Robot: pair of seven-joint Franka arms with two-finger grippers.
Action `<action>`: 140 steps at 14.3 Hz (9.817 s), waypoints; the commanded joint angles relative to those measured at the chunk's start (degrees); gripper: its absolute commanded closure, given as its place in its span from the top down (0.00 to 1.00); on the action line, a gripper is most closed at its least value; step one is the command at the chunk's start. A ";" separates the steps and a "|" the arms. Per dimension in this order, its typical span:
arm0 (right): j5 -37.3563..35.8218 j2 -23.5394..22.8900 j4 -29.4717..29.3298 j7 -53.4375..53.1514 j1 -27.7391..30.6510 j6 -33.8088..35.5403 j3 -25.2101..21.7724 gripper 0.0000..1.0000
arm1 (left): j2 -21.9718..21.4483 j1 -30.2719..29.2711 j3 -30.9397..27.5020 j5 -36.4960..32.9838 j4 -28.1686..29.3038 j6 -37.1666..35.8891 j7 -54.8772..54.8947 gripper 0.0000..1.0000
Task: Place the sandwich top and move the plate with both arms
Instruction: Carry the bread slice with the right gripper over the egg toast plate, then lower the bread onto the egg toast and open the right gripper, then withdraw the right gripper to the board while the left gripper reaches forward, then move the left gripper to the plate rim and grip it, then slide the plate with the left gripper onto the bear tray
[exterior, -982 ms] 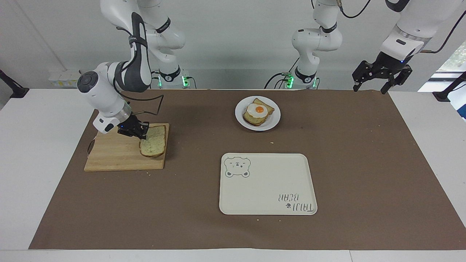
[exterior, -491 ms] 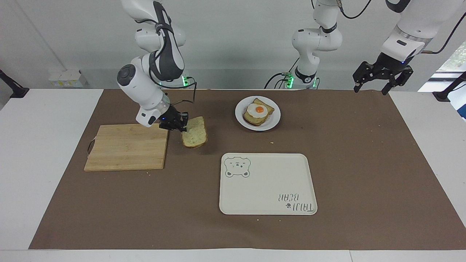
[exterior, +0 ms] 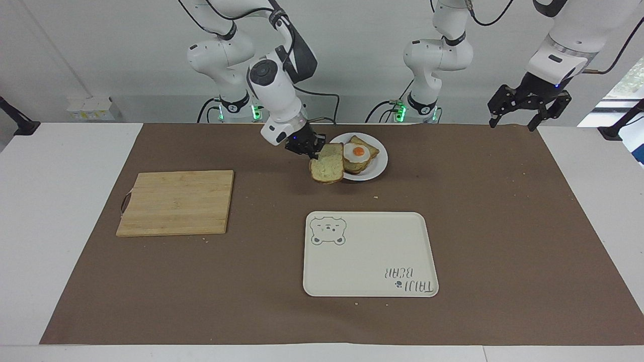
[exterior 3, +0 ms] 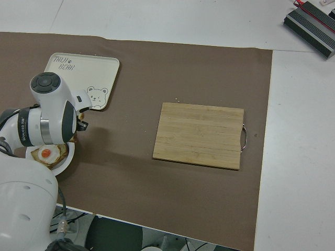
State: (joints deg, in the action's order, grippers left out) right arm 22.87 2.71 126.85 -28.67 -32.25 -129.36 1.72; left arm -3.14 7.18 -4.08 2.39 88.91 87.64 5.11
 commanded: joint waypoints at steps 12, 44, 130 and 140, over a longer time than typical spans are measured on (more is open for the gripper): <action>-11.27 -3.58 5.25 -23.91 -15.30 -9.06 -0.14 0.00 | 0.50 -0.15 0.30 -0.98 -0.94 0.86 0.69 1.00; -12.58 -1.65 -15.92 -2.04 11.31 16.49 -0.84 1.00 | -0.55 0.12 0.65 -0.28 0.55 0.87 1.05 1.00; -22.25 -2.44 -34.04 26.30 37.53 38.92 -0.49 1.00 | 30.12 -4.63 10.85 79.97 18.49 42.88 37.08 0.00; -22.25 -2.36 -34.04 26.30 37.53 38.92 -0.49 1.00 | 25.21 -4.89 10.32 56.12 14.72 43.15 20.07 0.65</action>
State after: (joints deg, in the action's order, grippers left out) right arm -0.39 0.96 93.98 -1.69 4.69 -91.09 0.63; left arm 25.12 2.64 6.49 66.37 104.45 130.80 31.48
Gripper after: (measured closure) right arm 0.000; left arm 0.432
